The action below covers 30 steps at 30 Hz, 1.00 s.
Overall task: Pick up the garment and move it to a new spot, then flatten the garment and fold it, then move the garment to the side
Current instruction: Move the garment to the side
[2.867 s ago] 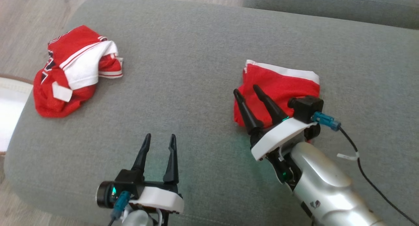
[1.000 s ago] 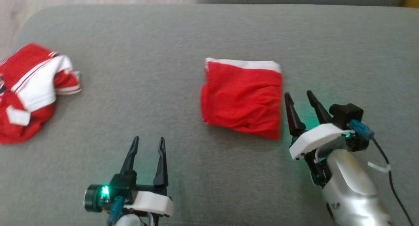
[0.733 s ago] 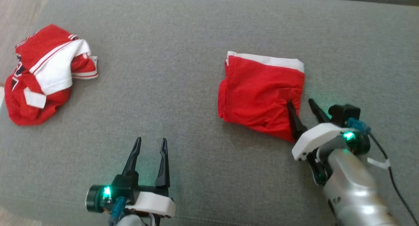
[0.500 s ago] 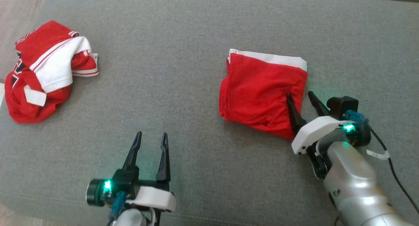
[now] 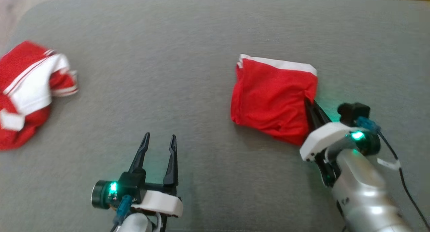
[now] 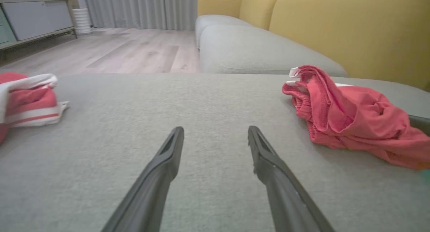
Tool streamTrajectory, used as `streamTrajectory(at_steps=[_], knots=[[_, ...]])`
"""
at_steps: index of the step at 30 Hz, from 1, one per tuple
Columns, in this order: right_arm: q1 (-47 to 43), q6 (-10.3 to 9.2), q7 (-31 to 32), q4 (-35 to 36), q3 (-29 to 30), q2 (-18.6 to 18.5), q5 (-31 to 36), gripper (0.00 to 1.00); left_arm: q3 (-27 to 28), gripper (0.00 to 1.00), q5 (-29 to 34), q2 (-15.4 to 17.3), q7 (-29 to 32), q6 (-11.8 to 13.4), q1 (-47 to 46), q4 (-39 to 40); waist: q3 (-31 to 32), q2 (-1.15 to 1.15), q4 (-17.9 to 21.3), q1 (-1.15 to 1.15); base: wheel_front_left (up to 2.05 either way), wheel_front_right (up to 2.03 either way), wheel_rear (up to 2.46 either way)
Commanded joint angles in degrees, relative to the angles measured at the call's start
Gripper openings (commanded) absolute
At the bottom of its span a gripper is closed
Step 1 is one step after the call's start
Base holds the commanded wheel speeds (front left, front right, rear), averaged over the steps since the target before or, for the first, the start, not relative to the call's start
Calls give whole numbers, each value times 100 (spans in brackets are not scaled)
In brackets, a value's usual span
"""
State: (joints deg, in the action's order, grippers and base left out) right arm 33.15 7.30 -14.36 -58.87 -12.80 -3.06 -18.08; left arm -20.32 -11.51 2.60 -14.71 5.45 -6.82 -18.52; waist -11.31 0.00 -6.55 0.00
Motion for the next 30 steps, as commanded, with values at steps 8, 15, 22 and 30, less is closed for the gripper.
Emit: streamTrajectory(at_steps=[8,15,22,30], knots=[[-570,19,-62,656,48,18,194,0,-172,100,45,28,-29,-227,-336,173,276,0,1922,0,0,0,0],[-673,19,-63,885,28,18,177,0,-439,100,52,28,-29,-340,-513,84,156,0,2845,0,0,0,0],[-463,19,-63,821,74,-246,508,0,-643,100,103,28,-29,-399,-508,-51,50,0,2941,0,0,0,0],[371,19,115,368,266,-1128,877,0,-745,100,250,28,-29,-466,-559,-153,-221,0,2378,0,0,0,0]])
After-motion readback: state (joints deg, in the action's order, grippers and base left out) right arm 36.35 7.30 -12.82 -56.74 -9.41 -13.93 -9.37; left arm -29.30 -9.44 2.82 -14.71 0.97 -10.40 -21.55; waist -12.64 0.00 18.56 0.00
